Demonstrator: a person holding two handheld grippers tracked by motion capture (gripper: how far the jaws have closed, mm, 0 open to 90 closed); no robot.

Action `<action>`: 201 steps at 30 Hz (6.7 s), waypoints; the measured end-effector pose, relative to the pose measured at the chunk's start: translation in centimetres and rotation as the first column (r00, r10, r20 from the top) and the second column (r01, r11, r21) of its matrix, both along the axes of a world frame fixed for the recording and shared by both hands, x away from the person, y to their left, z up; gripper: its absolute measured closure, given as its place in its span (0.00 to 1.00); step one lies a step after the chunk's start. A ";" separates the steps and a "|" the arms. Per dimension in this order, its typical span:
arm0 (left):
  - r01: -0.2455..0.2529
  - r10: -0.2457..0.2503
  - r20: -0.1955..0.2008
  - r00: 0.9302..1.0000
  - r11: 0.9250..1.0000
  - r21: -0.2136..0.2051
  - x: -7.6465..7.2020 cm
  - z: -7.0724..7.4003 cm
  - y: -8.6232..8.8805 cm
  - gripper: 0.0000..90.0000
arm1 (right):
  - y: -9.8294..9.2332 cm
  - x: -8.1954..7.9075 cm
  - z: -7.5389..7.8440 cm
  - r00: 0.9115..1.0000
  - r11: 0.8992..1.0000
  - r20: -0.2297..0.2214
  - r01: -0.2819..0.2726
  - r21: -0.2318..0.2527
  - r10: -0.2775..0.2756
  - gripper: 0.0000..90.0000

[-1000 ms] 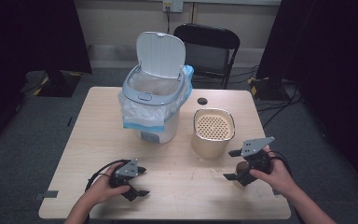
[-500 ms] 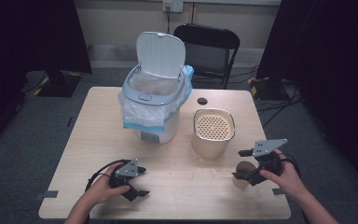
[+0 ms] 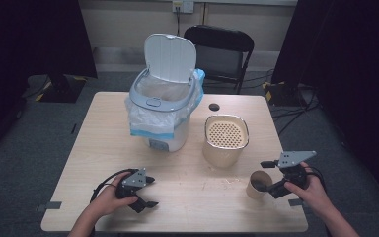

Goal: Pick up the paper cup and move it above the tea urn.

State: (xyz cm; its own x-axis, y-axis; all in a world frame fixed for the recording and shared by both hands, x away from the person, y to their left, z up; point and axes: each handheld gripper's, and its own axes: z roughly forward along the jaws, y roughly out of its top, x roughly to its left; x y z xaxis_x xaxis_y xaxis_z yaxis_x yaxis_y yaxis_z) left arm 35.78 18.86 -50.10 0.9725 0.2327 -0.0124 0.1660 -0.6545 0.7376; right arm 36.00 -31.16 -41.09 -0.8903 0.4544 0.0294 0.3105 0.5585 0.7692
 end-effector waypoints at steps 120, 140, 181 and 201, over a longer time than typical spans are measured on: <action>0.001 -0.001 -0.003 1.000 1.000 -0.009 0.0 -0.1 -0.1 0.15 | -1.9 9.3 -2.4 0.977 0.980 0.126 0.158 0.116 -0.173 0.28; 0.002 -0.002 -0.002 1.000 1.000 -0.009 0.0 -0.1 -0.1 0.14 | -2.0 14.7 -1.0 0.965 0.979 0.178 0.179 0.097 -0.194 0.28; 0.011 -0.011 -0.002 1.000 1.000 -0.003 0.0 -0.1 -0.1 0.13 | 2.9 18.5 5.4 0.874 0.992 0.481 0.113 -0.058 -0.071 0.29; 0.011 -0.011 -0.002 1.000 1.000 -0.003 0.0 -0.1 -0.1 0.12 | 7.0 14.2 5.8 0.562 0.806 0.749 0.226 -0.547 0.350 0.30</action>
